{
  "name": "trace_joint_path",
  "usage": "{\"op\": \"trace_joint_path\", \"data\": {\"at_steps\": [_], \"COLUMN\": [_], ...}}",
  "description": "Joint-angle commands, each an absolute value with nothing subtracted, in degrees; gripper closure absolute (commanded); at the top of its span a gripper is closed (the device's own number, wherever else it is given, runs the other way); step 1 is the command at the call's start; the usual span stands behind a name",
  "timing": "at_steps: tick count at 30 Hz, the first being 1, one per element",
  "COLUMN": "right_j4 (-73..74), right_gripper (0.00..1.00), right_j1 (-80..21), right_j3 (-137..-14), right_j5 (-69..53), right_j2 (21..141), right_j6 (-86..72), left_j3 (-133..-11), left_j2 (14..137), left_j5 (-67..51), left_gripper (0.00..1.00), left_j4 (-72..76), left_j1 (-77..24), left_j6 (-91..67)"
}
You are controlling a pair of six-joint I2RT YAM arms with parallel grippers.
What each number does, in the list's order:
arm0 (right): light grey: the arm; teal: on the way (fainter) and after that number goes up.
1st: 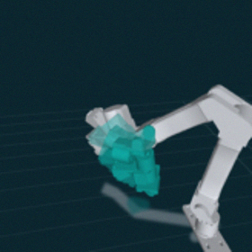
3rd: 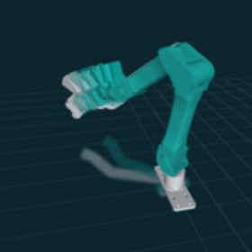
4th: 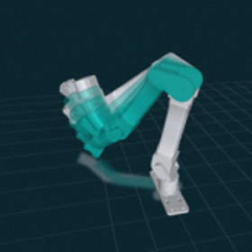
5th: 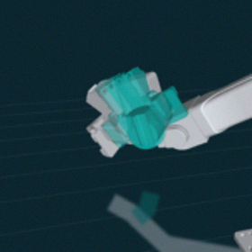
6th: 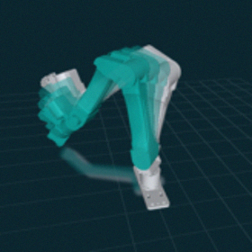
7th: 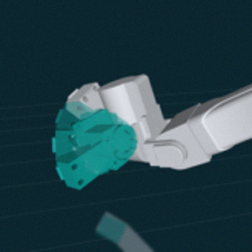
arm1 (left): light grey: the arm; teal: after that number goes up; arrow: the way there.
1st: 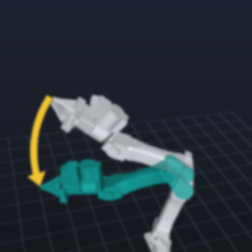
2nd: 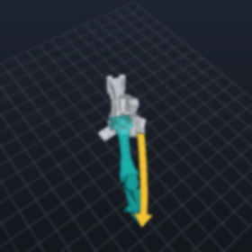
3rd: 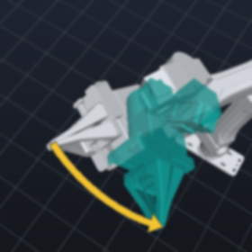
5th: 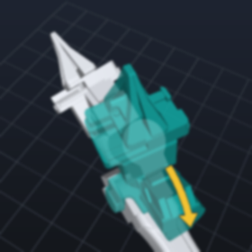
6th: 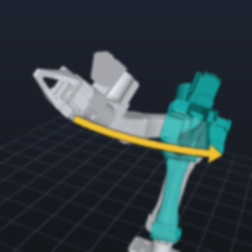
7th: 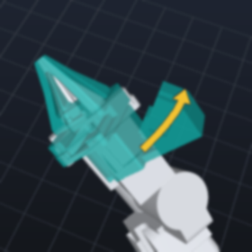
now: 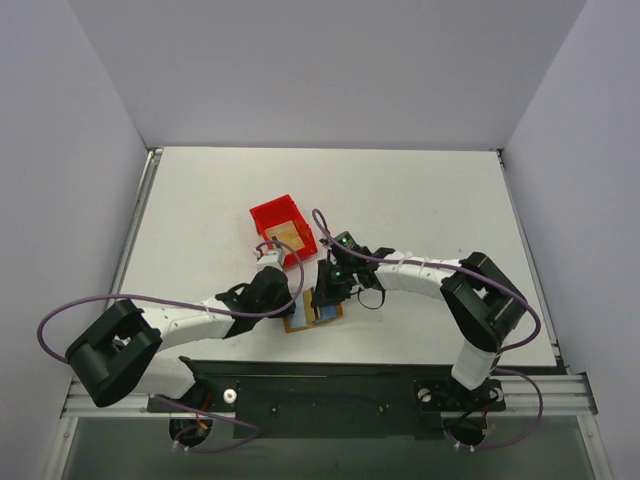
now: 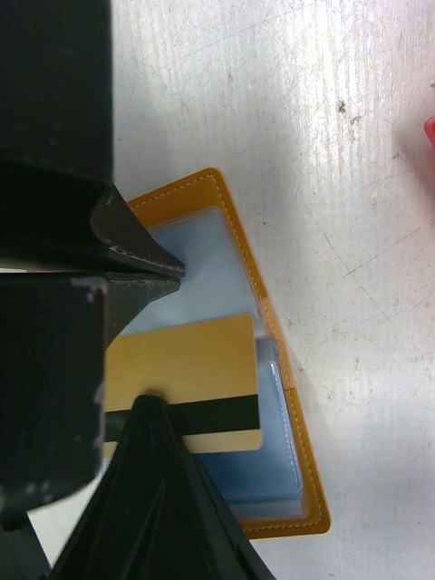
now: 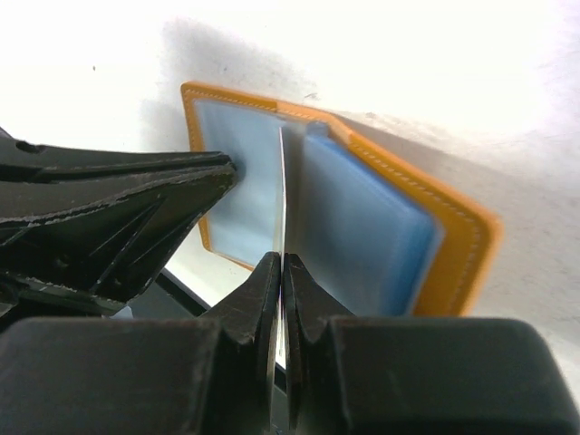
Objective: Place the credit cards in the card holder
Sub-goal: Insert the credit card into the card holder.
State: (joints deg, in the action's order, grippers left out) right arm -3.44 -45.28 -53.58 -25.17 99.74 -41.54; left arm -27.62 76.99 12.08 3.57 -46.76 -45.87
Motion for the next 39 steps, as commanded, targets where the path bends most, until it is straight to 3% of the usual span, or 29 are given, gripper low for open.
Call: {"op": "trace_joint_path", "data": {"at_steps": [1, 16, 39], "right_j4": [-1.40, -0.52, -8.44], "right_gripper": [1.00, 1.00, 1.00], "right_j1": [-42.54, -38.58, -37.62], "right_j3": [-54.49, -53.26, -51.42], "right_j5": [-26.09, -34.18, -41.66], "right_j2": [98.70, 100.28, 104.85], "right_j6": [-40.08, -36.65, -43.60], "left_j3": [-26.72, -26.19, -23.73], "left_j2": [77.61, 77.87, 75.67], "left_j5": [12.92, 13.27, 13.54], "left_gripper": [1.00, 1.00, 1.00], "left_j4": [4.66, 4.57, 4.22], "left_j1": [-46.67, -46.76, -46.76], "left_j6": [-46.05, -46.23, -46.14]}}
